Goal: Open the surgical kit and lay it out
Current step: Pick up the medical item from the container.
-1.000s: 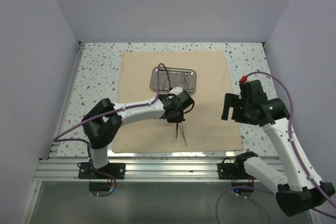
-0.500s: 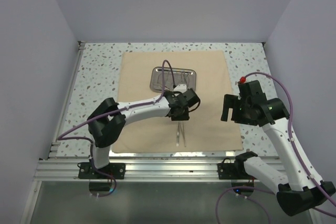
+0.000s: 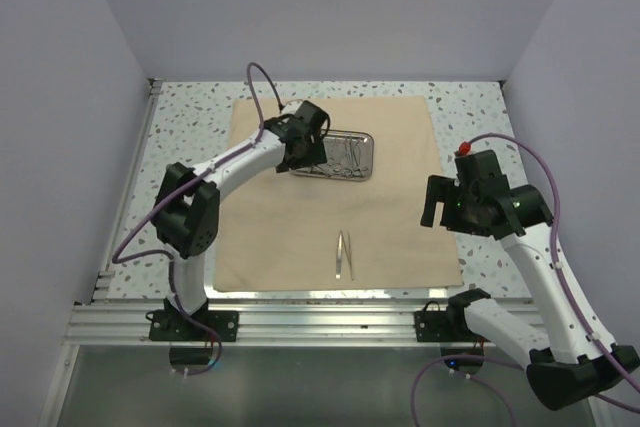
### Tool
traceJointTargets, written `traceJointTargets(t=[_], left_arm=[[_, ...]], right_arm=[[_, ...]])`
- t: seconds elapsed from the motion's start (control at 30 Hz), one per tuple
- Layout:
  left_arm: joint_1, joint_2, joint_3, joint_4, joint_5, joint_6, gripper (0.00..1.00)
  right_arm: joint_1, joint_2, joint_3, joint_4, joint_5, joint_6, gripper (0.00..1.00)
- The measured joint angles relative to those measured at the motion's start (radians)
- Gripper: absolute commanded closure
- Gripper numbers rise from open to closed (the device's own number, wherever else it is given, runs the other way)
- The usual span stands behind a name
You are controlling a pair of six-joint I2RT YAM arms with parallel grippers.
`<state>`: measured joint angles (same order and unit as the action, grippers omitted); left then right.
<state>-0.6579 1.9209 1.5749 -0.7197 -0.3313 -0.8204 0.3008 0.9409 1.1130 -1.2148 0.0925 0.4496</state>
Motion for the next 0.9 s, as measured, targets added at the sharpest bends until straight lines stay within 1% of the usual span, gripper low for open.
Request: traceJointTargets(t=[0.03, 0.07, 0.17, 0.33, 0.47, 0.73, 0.9], left_arm=[[0.035, 0.026, 0.025, 0.000, 0.002, 0.006, 0.15], [0.057, 0.034, 0.033, 0.002, 0.000, 0.007, 0.14], [0.114, 0.129, 0.122, 0.011, 0.010, 0.021, 0.13], [0.149, 0.266, 0.243, 0.023, 0.046, 0.023, 0.13], [0.162, 0.334, 0.314, 0.023, 0.067, 0.018, 0.14], [0.166, 0.355, 0.326, 0.011, 0.074, -0.023, 0.20], [0.166, 0.355, 0.304, 0.014, 0.084, -0.036, 0.30]], right_arm=[[0.000, 0.003, 0.011, 0.000, 0.005, 0.002, 0.10], [0.000, 0.008, 0.022, 0.001, 0.013, 0.003, 0.10], [0.000, 0.023, 0.050, 0.000, 0.034, 0.006, 0.10], [0.000, 0.029, 0.059, -0.005, 0.060, 0.021, 0.10], [0.000, 0.029, 0.060, -0.016, 0.086, 0.029, 0.10], [0.000, 0.029, 0.066, -0.056, 0.136, 0.032, 0.09], [0.000, 0.035, 0.066, -0.057, 0.145, 0.031, 0.09]])
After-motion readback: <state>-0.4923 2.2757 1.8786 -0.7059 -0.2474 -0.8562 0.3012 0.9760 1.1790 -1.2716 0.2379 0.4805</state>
